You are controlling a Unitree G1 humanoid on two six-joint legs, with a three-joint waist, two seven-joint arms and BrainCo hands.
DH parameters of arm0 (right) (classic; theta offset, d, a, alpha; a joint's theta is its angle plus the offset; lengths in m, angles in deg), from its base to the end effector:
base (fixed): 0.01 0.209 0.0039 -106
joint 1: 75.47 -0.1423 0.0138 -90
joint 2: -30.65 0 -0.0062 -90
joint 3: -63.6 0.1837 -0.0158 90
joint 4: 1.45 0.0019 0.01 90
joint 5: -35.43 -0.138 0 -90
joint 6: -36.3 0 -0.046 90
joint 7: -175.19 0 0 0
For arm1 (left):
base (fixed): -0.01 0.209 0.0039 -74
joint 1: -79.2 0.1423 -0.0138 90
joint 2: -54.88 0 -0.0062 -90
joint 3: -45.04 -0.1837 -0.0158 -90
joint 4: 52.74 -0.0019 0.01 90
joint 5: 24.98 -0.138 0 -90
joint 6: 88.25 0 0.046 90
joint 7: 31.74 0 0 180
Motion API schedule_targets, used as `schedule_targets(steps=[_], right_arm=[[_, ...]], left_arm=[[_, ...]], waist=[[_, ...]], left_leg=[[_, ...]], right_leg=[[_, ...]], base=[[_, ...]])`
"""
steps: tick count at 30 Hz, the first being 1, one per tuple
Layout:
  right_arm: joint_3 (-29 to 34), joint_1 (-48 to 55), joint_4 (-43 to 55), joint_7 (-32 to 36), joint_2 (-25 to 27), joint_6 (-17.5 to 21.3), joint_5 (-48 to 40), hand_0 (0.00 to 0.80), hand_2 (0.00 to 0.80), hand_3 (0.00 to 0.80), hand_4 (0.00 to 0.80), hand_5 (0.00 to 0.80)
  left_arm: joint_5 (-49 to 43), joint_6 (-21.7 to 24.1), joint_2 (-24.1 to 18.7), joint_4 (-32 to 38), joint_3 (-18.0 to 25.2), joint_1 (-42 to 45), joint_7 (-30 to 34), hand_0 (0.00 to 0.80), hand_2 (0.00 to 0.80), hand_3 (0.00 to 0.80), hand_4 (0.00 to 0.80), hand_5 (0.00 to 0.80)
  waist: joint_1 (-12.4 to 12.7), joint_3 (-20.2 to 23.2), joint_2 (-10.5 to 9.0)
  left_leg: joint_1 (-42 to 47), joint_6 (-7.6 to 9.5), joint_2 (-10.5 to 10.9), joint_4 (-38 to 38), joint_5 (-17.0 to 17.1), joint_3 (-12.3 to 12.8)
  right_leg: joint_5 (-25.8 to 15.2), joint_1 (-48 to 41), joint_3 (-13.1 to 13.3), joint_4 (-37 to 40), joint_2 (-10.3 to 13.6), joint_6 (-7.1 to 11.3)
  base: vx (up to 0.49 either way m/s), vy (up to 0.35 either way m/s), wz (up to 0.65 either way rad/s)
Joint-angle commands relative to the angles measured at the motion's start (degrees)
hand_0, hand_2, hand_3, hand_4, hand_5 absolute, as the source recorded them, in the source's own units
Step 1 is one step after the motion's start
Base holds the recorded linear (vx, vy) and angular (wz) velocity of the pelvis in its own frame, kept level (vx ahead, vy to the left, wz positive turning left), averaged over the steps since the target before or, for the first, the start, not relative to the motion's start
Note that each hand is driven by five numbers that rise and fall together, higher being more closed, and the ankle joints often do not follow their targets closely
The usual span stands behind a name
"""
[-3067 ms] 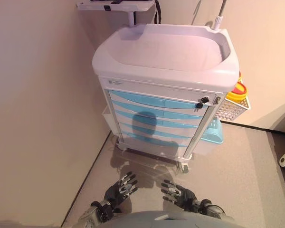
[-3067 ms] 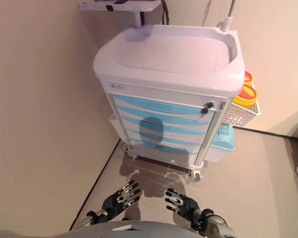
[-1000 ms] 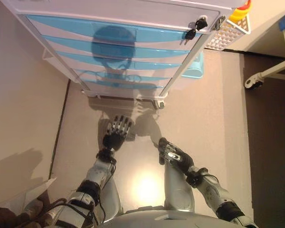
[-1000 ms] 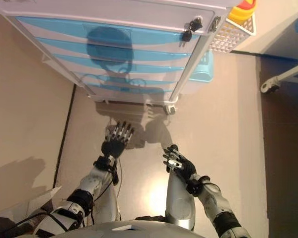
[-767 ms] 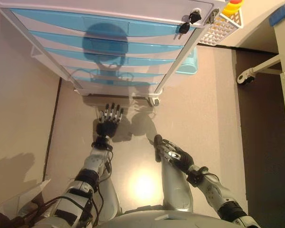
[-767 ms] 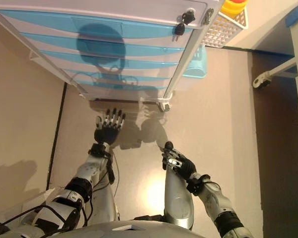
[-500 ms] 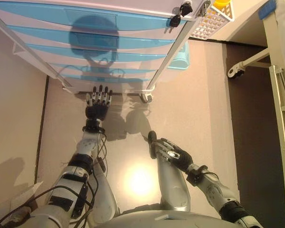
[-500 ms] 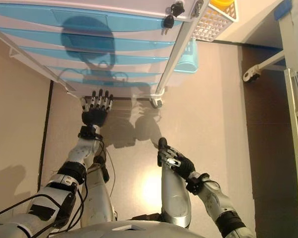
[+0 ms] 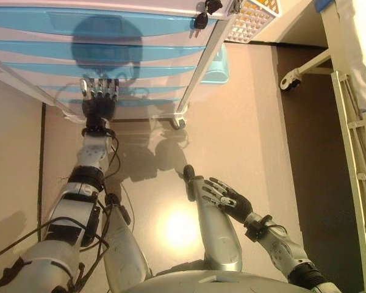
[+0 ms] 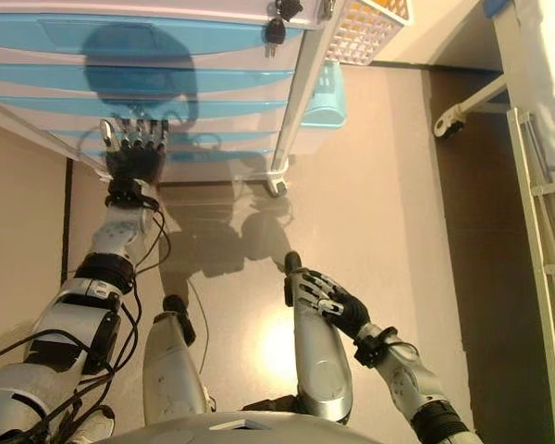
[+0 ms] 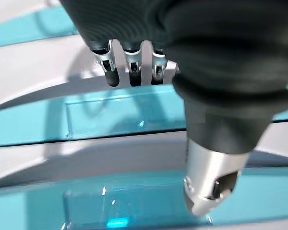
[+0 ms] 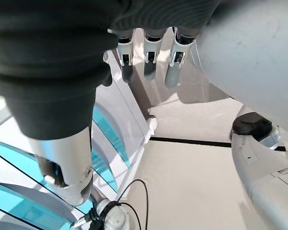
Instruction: Open the drawer and pick up the medicine
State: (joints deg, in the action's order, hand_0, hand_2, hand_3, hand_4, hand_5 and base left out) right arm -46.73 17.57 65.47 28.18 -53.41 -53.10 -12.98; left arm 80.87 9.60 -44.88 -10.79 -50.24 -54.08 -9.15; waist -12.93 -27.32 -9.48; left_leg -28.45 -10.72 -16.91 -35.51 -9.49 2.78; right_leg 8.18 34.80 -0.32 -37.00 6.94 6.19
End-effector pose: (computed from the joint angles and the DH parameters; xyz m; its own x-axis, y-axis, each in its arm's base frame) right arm 0.1595 -0.1912 -0.0394 0.7500 0.6178 -0.2363 -0.3958 0.7054 0.5880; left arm 0.3294 0.2353 0.1141 0.9303 0.1319 0.3421 0.3021 0.2532 -0.9190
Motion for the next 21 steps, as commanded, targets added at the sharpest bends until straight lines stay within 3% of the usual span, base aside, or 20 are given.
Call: schedule_targets(steps=[1, 9, 10, 11, 21], right_arm=[[-6.4, 11.0, -2.3, 0.9, 2.1, -0.7, 0.4, 0.000, 0.000, 0.000, 0.000, 0.000], [-6.9, 11.1, -3.6, 2.0, 1.2, 0.7, 0.1, 0.000, 0.000, 0.000, 0.000, 0.000], [-7.0, 11.1, -3.4, 1.7, 1.0, 0.6, -0.1, 0.000, 0.000, 0.000, 0.000, 0.000], [-7.0, 11.2, -3.3, 1.7, 0.9, 0.5, -0.2, 0.000, 0.000, 0.000, 0.000, 0.000], [-7.1, 11.2, -2.1, -0.3, -1.2, -0.5, 0.3, 0.000, 0.000, 0.000, 0.000, 0.000]], left_arm=[[-1.0, 2.1, -4.8, 2.4, -0.7, -7.9, 1.1, 0.000, 0.000, 0.000, 0.000, 0.000], [-2.5, 2.8, -7.1, 2.4, -1.0, -11.8, 2.2, 0.000, 0.000, 0.000, 0.000, 0.000], [-2.9, 3.2, -7.0, 3.2, -1.1, -11.6, 2.8, 0.326, 0.326, 0.326, 0.326, 0.326], [-2.9, 3.2, -6.9, 3.5, -1.1, -11.4, 3.0, 0.800, 0.800, 0.800, 0.800, 0.800], [-3.1, 0.4, -2.8, 4.0, -0.3, -4.1, 6.1, 0.800, 0.800, 0.800, 0.800, 0.800]], waist=[[-0.5, 0.4, -0.83], [-0.4, 0.1, -1.23], [-0.3, 0.0, -1.22], [-0.2, -0.1, -1.22], [1.3, -0.5, -0.71]], left_leg=[[-3.3, 6.57, 0.8, -4.0, 2.2, 3.7], [-2.8, 6.28, 0.3, -3.5, 2.4, 3.5], [-2.6, 6.20, 0.3, -3.2, 2.4, 3.3], [-2.4, 6.17, 0.2, -2.9, 2.5, 3.3], [0.5, 6.13, 0.7, 0.9, 3.0, 3.3]], right_leg=[[-3.9, -1.1, -3.3, 4.2, -2.7, -3.29], [-4.3, -2.7, -4.0, 6.2, -3.5, -3.76], [-4.3, -3.2, -4.0, 6.7, -3.6, -3.84], [-4.4, -3.6, -4.1, 7.1, -3.6, -3.88], [-4.7, -7.4, -4.7, 10.5, -3.7, -4.05]], base=[[-0.011, -0.045, 0.02], [0.001, -0.043, -0.02], [0.006, -0.051, -0.02], [0.002, -0.043, 0.02], [-0.005, -0.028, 0.07]])
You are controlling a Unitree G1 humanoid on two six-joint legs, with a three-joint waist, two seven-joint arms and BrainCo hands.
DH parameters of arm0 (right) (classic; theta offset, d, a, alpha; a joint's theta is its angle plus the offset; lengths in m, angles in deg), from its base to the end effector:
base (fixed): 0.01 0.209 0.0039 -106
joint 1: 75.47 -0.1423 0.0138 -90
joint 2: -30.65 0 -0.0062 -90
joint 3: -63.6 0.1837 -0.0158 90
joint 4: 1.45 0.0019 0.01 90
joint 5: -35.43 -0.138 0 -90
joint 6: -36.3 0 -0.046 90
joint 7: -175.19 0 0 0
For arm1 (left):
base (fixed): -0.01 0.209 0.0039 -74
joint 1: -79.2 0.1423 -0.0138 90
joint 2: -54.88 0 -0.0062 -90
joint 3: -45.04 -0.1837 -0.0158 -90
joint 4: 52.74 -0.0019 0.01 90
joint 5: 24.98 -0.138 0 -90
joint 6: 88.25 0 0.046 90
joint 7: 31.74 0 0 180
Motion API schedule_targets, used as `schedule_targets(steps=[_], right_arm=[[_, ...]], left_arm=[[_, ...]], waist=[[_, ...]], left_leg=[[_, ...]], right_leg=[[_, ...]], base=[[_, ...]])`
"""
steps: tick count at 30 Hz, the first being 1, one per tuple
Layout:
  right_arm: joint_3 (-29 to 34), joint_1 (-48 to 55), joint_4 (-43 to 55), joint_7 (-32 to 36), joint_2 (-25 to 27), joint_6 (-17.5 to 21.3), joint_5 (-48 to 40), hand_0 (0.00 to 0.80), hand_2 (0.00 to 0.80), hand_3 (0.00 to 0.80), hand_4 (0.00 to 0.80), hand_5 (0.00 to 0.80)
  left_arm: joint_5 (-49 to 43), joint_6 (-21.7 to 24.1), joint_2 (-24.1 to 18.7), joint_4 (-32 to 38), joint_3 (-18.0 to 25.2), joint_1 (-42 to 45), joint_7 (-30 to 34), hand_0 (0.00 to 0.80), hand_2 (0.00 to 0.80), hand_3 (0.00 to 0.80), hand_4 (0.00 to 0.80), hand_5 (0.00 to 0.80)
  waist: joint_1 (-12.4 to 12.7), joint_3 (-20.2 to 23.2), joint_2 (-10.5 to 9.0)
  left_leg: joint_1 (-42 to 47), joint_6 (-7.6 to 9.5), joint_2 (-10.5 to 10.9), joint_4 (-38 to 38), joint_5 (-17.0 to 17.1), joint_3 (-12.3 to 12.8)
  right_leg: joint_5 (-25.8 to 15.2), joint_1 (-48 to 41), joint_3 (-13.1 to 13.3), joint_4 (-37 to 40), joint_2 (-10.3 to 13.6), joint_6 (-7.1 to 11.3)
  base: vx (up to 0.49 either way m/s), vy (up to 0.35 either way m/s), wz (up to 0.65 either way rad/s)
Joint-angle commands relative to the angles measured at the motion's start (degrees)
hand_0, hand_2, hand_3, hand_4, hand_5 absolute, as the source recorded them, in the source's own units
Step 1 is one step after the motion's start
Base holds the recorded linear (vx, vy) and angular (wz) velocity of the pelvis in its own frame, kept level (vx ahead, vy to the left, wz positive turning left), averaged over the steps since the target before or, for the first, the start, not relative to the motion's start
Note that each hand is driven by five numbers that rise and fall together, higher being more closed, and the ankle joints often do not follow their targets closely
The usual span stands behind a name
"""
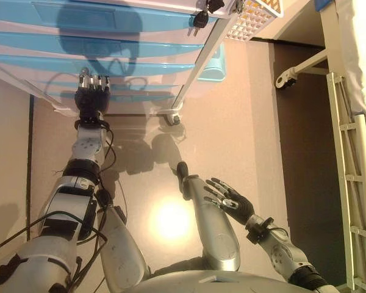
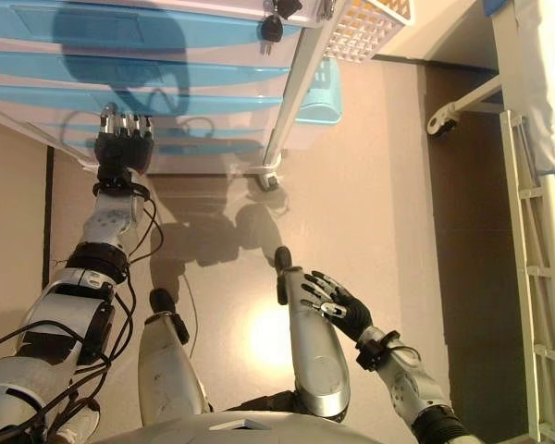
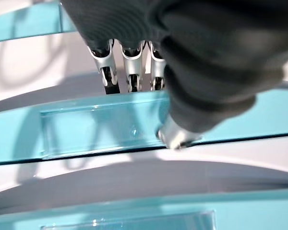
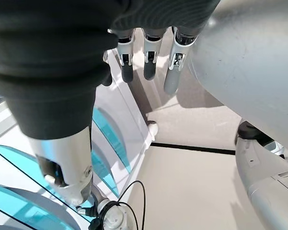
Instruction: Open the drawer and pick up the medicine
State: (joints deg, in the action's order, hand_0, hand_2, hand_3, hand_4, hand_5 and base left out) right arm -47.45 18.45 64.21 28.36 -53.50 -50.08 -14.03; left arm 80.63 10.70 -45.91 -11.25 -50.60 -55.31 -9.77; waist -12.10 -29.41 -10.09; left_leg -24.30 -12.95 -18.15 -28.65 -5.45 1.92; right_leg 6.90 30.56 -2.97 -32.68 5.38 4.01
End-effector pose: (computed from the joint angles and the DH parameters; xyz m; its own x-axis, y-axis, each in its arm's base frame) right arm 0.1535 -0.1922 -0.0436 0.7683 0.5990 -0.2256 -0.3820 0.7120 0.5892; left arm 0.3316 0.2394 0.1218 0.9239 0.1496 0.3520 0.3020 0.2795 -0.9114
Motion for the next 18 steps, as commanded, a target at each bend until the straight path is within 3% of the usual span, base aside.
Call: schedule_targets(steps=[1, 18], right_arm=[[-6.4, 10.3, -0.8, -0.8, -1.2, -3.6, 1.2, 0.000, 0.000, 0.000, 0.000, 0.000], [-6.0, 10.6, 2.0, -3.6, -2.7, -3.7, 2.1, 0.000, 0.000, 0.000, 0.000, 0.000]], left_arm=[[-2.6, -1.2, -1.3, 4.2, 0.1, -1.9, 7.4, 0.800, 0.800, 0.800, 0.800, 0.800], [2.2, -4.5, 7.7, 1.8, 0.2, 15.6, 15.7, 0.800, 0.800, 0.800, 0.800, 0.800]], waist=[[0.7, 1.6, -0.07], [4.9, 0.6, -0.26]], left_leg=[[-3.5, 8.39, 1.9, -5.7, -1.1, 4.2], [0.1, 8.22, 2.5, -0.8, 0.0, 2.8]], right_leg=[[-3.5, -3.4, -2.2, 6.4, -2.1, -1.87], [-4.5, -9.1, -5.4, 11.2, -2.2, -1.52]], base=[[-0.009, -0.020, 0.13], [-0.019, -0.012, 0.07]])
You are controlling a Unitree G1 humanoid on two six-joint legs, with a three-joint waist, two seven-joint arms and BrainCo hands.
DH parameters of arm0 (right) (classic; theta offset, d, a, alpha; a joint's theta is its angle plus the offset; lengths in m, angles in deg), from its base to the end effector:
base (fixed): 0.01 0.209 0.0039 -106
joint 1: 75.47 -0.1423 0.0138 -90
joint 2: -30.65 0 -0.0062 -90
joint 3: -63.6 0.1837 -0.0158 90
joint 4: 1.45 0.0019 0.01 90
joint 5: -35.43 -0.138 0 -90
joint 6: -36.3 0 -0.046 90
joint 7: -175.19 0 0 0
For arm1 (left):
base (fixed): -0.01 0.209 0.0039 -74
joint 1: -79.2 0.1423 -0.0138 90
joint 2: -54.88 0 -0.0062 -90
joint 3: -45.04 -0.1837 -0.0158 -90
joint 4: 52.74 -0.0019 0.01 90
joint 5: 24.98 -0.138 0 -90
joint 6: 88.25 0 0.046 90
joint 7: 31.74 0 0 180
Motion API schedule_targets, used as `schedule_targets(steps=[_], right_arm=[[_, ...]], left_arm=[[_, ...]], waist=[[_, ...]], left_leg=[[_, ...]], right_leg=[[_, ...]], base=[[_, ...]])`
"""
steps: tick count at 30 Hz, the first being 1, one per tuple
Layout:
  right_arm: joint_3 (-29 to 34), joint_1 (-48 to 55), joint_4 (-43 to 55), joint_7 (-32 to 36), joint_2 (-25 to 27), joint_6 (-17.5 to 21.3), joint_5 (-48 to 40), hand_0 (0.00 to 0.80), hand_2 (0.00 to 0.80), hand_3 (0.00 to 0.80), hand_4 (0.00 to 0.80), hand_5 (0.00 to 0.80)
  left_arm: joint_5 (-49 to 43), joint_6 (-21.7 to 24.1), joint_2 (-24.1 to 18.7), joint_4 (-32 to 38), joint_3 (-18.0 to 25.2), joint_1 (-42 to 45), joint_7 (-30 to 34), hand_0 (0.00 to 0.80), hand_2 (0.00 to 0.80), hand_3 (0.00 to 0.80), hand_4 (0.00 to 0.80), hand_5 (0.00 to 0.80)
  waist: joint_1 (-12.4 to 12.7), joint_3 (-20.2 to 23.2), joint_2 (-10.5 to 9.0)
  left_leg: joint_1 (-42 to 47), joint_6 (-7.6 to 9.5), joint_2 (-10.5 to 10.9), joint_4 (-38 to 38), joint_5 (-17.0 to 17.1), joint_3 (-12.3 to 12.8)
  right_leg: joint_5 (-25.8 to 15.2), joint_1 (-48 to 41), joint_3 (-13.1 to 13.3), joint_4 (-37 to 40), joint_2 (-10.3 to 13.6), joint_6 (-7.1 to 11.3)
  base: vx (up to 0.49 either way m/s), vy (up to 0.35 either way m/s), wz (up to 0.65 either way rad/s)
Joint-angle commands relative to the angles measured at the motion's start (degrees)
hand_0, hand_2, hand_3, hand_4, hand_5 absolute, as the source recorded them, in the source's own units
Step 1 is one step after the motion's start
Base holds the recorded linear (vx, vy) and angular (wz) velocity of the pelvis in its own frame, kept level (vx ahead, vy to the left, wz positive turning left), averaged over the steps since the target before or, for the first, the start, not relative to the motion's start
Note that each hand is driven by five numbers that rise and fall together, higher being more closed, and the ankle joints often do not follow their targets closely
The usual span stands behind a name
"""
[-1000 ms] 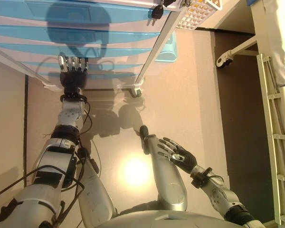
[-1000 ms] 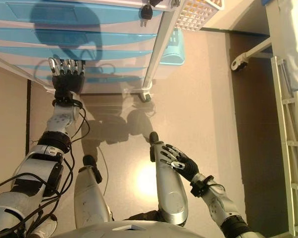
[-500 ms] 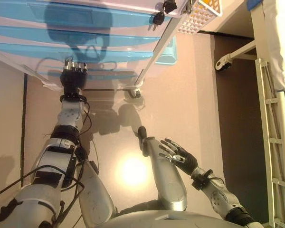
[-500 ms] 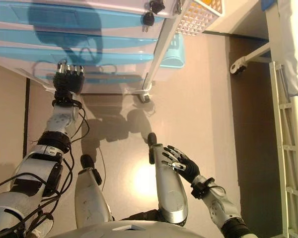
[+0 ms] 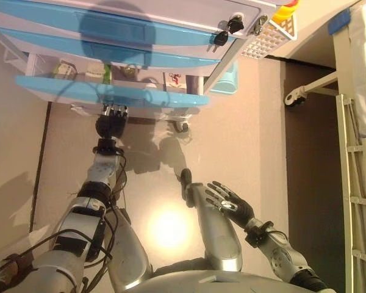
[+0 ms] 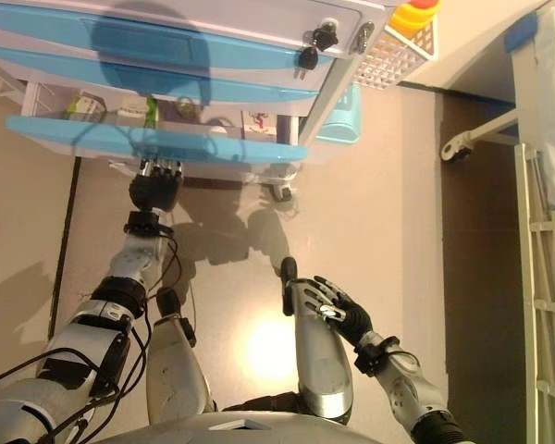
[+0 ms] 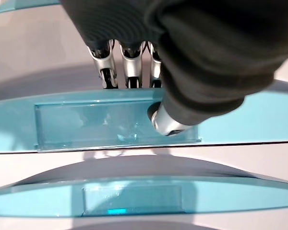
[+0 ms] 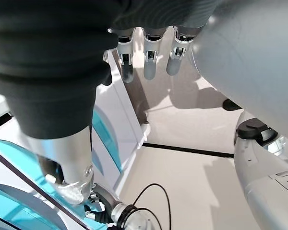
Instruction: Open the drawer and pick up the medicine
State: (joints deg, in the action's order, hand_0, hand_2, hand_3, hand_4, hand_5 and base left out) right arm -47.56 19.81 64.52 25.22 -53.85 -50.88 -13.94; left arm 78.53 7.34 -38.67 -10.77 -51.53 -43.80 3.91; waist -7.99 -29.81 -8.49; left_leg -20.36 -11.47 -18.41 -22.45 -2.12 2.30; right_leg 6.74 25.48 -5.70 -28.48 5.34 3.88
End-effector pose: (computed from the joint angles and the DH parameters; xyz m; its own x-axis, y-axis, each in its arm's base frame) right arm 0.1465 -0.1905 -0.0471 0.7783 0.5633 -0.2774 -0.3229 0.7379 0.5926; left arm 0.2990 0.2131 0.0464 0.9347 0.0204 0.3548 0.3428 0.2108 -0.9154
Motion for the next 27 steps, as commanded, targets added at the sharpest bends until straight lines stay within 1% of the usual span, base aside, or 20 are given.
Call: schedule_targets(steps=[1, 3, 7, 9, 12, 16, 20, 24, 26, 27], right_arm=[[-5.8, 9.3, 2.0, -0.5, -2.3, -3.0, 2.1, 0.000, 0.000, 0.000, 0.000, 0.000], [-5.6, 9.3, 2.8, -1.2, -2.4, -3.6, 2.1, 0.000, 0.000, 0.000, 0.000, 0.000], [-5.3, 9.2, 3.3, -1.7, -2.3, -4.1, 1.8, 0.000, 0.000, 0.000, 0.000, 0.000], [-5.1, 9.1, 3.6, -2.0, -2.5, -4.4, 1.7, 0.000, 0.000, 0.000, 0.000, 0.000], [-4.5, 8.8, 3.5, -1.8, -2.6, -4.6, 1.4, 0.000, 0.000, 0.000, 0.000, 0.000], [-4.0, 8.2, 2.2, -1.2, -3.0, -4.3, 1.5, 0.000, 0.000, 0.000, 0.000, 0.000], [-3.3, 7.4, 0.1, -0.7, -3.7, -3.9, 2.0, 0.000, 0.000, 0.000, 0.000, 0.000], [-2.9, 6.5, -2.0, 0.2, -4.1, -3.3, 1.9, 0.000, 0.000, 0.000, 0.000, 0.000], [-2.7, 6.2, -3.1, 0.6, -4.4, -2.8, 2.0, 0.000, 0.000, 0.000, 0.000, 0.000], [-2.5, 5.9, -4.0, 1.1, -4.7, -2.4, 2.1, 0.000, 0.000, 0.000, 0.000, 0.000]], left_arm=[[5.0, -1.2, 0.9, 1.3, 0.9, 5.1, 2.3, 0.800, 0.800, 0.800, 0.800, 0.800], [5.0, -1.6, 2.6, 0.7, 0.4, 8.4, 4.6, 0.800, 0.800, 0.800, 0.800, 0.800], [6.9, -2.8, 4.5, -0.6, -0.1, 13.4, 7.0, 0.800, 0.800, 0.800, 0.800, 0.800], [6.7, -3.4, 5.2, -1.0, 0.1, 15.4, 7.7, 0.800, 0.800, 0.800, 0.800, 0.800], [7.3, -4.9, 5.1, -2.5, 0.7, 18.3, 7.7, 0.800, 0.800, 0.800, 0.800, 0.800], [9.2, -6.0, 5.3, -5.3, 2.3, 21.1, 6.6, 0.800, 0.800, 0.800, 0.800, 0.800], [9.5, -7.0, 5.6, -8.1, 4.5, 22.4, 2.3, 0.800, 0.800, 0.800, 0.800, 0.800], [9.5, -7.1, 5.4, -10.7, 5.5, 22.6, -1.4, 0.800, 0.800, 0.800, 0.800, 0.800], [9.5, -7.9, 5.4, -12.2, 6.2, 22.5, -2.2, 0.800, 0.800, 0.800, 0.800, 0.800], [9.5, -7.9, 5.4, -12.9, 6.5, 22.5, -3.5, 0.709, 0.709, 0.709, 0.709, 0.709]], waist=[[1.1, 0.9, -1.90], [2.0, 0.8, -1.97], [3.5, 0.6, -2.04], [4.2, 0.4, -2.10], [5.3, 0.2, -2.37], [6.6, 0.1, -2.66], [7.5, 0.1, -2.68], [8.1, 0.1, -2.85], [8.3, 0.1, -2.85], [8.4, 0.1, -2.86]], left_leg=[[-3.8, 6.72, 2.8, -6.8, -3.2, 2.3], [-3.4, 6.66, 3.0, -6.1, -2.7, 1.8], [-2.8, 6.56, 3.2, -4.9, -1.8, 1.0], [-2.7, 6.49, 3.3, -4.5, -1.5, 0.6], [-2.3, 6.35, 3.5, -3.8, -1.1, 0.0], [-2.1, 6.26, 3.7, -3.2, -0.7, -0.8], [-2.2, 6.18, 3.8, -3.1, -0.6, -1.4], [-2.4, 6.12, 3.8, -2.9, -0.5, -1.8], [-2.7, 6.10, 3.9, -3.1, -0.5, -2.0], [-3.1, 6.15, 3.9, -3.4, -0.6, -2.2]], right_leg=[[-4.3, -4.3, -2.9, 7.1, -2.1, -1.37], [-4.3, -4.7, -3.6, 7.1, -2.1, -1.30], [-4.4, -5.5, -4.8, 7.4, -1.9, -1.18], [-4.5, -5.8, -5.2, 7.6, -1.8, -1.11], [-4.7, -6.4, -6.0, 8.0, -1.7, -0.99], [-4.9, -6.9, -7.0, 8.3, -1.4, -0.87], [-5.0, -7.0, -7.8, 8.4, -1.0, -0.69], [-5.3, -7.2, -8.6, 8.8, -0.7, -0.46], [-5.3, -7.1, -8.9, 8.7, -0.4, -0.37], [-5.3, -6.8, -9.0, 8.5, -0.3, -0.37]], base=[[-0.031, -0.016, 0.16], [-0.021, -0.011, 0.22], [-0.019, -0.009, 0.14], [-0.031, -0.001, 0.13], [-0.025, -0.009, 0.11], [-0.023, 0.005, 0.09], [-0.025, 0.023, 0.10], [-0.022, 0.013, 0.05], [-0.022, 0.008, 0.10], [-0.022, 0.013, 0.08]])
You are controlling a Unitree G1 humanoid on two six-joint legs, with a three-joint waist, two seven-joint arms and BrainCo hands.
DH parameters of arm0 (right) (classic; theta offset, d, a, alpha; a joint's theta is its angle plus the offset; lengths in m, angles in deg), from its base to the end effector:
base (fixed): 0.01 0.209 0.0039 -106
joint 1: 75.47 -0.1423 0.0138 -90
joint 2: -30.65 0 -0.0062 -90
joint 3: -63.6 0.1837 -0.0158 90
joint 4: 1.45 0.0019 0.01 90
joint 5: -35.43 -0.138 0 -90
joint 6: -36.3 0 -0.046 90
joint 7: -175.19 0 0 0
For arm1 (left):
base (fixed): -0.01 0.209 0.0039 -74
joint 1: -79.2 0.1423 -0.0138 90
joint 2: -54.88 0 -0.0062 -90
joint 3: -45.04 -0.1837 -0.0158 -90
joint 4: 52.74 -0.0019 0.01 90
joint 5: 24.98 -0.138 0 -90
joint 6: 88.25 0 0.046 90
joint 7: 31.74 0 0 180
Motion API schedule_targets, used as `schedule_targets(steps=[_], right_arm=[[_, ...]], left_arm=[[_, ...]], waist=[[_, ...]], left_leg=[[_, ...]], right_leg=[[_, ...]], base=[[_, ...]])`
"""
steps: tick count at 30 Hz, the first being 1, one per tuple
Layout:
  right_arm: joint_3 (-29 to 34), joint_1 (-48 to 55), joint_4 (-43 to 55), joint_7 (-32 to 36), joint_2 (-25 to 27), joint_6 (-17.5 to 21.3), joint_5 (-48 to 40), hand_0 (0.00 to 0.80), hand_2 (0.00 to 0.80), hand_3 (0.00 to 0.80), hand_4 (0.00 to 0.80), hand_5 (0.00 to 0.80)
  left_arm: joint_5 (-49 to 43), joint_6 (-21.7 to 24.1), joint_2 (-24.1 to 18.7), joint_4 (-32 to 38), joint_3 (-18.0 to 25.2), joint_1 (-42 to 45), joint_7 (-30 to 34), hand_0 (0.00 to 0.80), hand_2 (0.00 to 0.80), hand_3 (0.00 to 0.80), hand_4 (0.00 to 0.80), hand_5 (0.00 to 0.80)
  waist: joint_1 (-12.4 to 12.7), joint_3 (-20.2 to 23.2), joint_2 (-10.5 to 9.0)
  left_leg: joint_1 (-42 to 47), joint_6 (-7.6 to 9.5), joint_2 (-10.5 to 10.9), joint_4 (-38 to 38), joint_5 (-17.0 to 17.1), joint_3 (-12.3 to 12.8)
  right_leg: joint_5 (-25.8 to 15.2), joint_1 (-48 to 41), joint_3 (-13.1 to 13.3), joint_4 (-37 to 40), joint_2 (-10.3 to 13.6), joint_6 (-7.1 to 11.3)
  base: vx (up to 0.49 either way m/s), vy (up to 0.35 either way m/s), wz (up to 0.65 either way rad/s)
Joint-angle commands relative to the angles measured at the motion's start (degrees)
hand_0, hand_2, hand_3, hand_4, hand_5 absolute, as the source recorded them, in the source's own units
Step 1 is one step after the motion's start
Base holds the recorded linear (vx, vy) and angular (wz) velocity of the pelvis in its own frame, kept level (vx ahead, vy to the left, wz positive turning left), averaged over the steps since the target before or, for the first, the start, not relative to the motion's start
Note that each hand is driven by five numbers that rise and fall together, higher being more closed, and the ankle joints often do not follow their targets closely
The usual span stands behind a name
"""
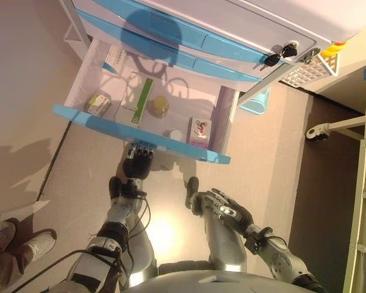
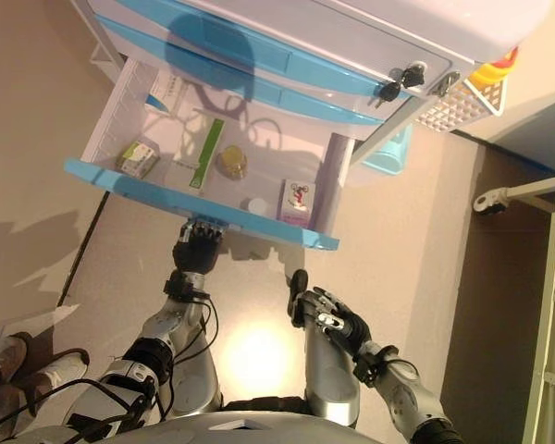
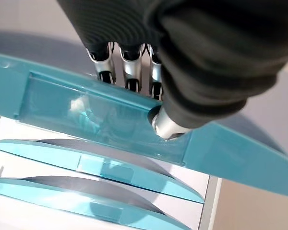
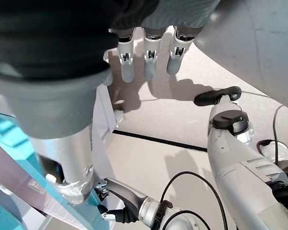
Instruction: Open the drawer and pick up the medicine
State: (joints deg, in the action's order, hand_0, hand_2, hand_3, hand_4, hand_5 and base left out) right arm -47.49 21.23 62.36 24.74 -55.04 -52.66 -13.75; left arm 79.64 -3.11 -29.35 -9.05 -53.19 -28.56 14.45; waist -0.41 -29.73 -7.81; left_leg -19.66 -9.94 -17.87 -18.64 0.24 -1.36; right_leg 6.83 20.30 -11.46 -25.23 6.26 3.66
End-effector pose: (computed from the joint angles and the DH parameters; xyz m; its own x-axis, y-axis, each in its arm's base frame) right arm 0.1347 -0.1886 -0.0572 0.7589 0.5538 -0.3427 -0.2597 0.7399 0.6205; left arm 0.2338 0.1673 -0.0307 0.9535 -0.1008 0.2841 0.2780 -0.0701 -0.9580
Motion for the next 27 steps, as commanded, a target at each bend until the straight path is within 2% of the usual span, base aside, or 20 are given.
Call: schedule_targets(steps=[1, 2, 7, 16, 27], right_arm=[[-2.4, 4.3, -2.5, 1.9, -3.7, -0.5, 2.1, 0.000, 0.000, 0.000, 0.000, 0.000], [-2.3, 4.0, -3.1, 2.1, -3.8, -0.4, 2.3, 0.000, 0.000, 0.000, 0.000, 0.000], [-1.6, 3.3, -5.2, 2.8, -4.3, 0.0, 2.7, 0.000, 0.000, 0.000, 0.000, 0.000], [-0.4, 2.1, -7.3, 3.9, -3.9, 0.2, 3.8, 0.000, 0.000, 0.000, 0.000, 0.000], [0.7, 1.8, -7.6, 4.9, -2.8, -0.7, 5.4, 0.000, 0.000, 0.000, 0.000, 0.000]], left_arm=[[8.4, 2.2, -4.0, -15.5, 8.6, 7.1, -15.2, 0.420, 0.420, 0.420, 0.420, 0.420], [8.4, 1.9, -4.1, -16.3, 8.8, 7.0, -15.9, 0.000, 0.000, 0.000, 0.000, 0.000], [7.7, 2.0, -4.9, -19.3, 9.7, 6.2, -20.2, 0.000, 0.000, 0.000, 0.000, 0.000], [4.9, -0.1, -6.3, -22.4, 12.1, 4.0, -23.5, 0.000, 0.000, 0.000, 0.000, 0.000], [8.2, -2.0, -7.5, -24.1, 14.3, 2.9, -28.2, 0.000, 0.000, 0.000, 0.000, 0.000]], waist=[[1.0, 0.0, -3.61], [1.0, 0.0, -3.63], [1.0, 0.0, -3.58], [0.3, 0.0, -3.29], [-0.6, 0.0, -3.12]], left_leg=[[-4.0, 4.62, 3.4, -7.4, -2.9, 1.4], [-4.1, 4.58, 3.4, -7.6, -3.0, 1.3], [-4.8, 4.47, 3.4, -8.3, -3.1, 0.9], [-5.8, 4.32, 3.2, -9.7, -3.4, 0.8], [-7.3, 4.31, 2.9, -12.1, -4.0, 0.7]], right_leg=[[-5.5, -1.5, -3.4, 5.1, -1.2, -0.13], [-5.5, -1.4, -3.5, 5.0, -1.1, -0.12], [-5.4, -1.0, -3.6, 4.7, -1.0, -0.08], [-5.3, 0.5, -3.2, 3.4, -0.6, 0.15], [-4.7, 2.1, -2.6, 1.4, -0.5, 0.13]], base=[[-0.020, 0.018, 0.06], [0.000, 0.000, 0.00], [0.000, 0.000, 0.00], [-0.003, 0.033, 0.01], [0.007, 0.031, 0.00]])
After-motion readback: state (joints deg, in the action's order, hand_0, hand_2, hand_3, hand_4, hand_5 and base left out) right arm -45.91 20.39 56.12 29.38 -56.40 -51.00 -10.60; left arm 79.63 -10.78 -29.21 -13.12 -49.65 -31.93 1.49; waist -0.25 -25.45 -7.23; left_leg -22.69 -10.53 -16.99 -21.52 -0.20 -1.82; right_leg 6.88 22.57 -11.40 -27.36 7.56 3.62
